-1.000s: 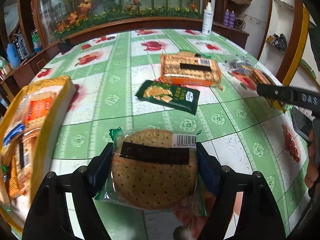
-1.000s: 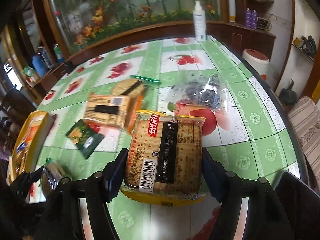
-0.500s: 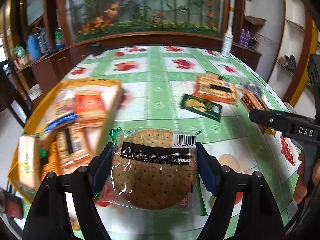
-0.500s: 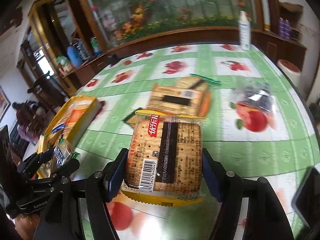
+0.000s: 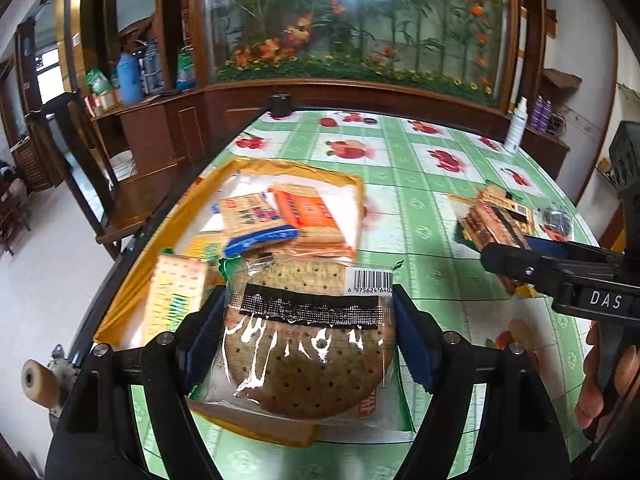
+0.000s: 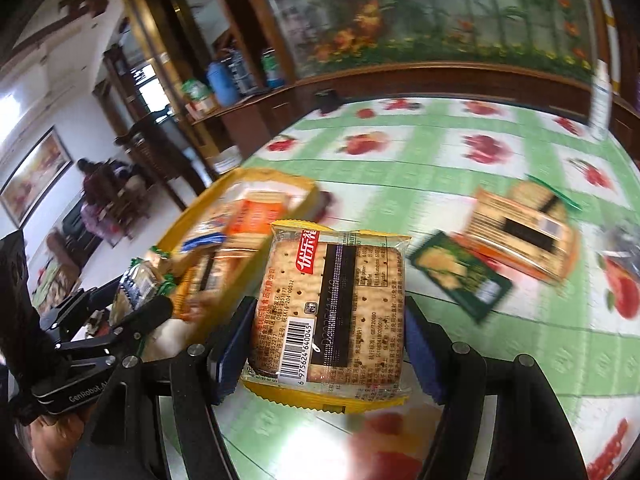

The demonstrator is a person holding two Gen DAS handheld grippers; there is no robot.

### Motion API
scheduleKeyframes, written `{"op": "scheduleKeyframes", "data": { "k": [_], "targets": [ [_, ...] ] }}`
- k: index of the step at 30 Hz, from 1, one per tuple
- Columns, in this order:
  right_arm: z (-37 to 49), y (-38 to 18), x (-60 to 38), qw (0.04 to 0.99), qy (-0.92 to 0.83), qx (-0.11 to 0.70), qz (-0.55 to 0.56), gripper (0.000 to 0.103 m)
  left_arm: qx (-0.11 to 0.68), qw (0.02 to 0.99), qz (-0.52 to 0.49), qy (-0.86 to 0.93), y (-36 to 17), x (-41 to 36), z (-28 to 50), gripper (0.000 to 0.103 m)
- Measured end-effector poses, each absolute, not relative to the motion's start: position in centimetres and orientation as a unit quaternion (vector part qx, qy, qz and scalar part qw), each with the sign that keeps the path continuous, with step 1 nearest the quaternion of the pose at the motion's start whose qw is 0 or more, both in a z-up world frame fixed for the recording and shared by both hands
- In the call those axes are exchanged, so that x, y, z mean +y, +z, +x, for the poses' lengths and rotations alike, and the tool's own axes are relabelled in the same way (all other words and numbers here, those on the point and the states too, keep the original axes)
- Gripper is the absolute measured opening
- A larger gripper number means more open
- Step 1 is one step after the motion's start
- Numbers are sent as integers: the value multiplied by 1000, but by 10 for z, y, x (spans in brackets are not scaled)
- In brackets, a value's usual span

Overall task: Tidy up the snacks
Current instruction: 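Carry both packs over the white tray and release them inside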

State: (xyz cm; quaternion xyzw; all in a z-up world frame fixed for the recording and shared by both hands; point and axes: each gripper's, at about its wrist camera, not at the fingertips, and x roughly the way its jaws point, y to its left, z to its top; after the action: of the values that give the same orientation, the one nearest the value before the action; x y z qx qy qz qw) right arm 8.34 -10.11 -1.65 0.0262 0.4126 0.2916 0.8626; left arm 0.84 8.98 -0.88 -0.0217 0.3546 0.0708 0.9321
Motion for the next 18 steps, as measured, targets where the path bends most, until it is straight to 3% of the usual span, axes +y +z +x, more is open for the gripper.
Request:
{"op": "scheduleKeyframes", "data": {
  "k": [18],
  "targets": [
    [106, -11, -2, 841, 357, 406, -11, 71, 346, 927, -66, 132, -13, 162, 1, 78]
  ]
}}
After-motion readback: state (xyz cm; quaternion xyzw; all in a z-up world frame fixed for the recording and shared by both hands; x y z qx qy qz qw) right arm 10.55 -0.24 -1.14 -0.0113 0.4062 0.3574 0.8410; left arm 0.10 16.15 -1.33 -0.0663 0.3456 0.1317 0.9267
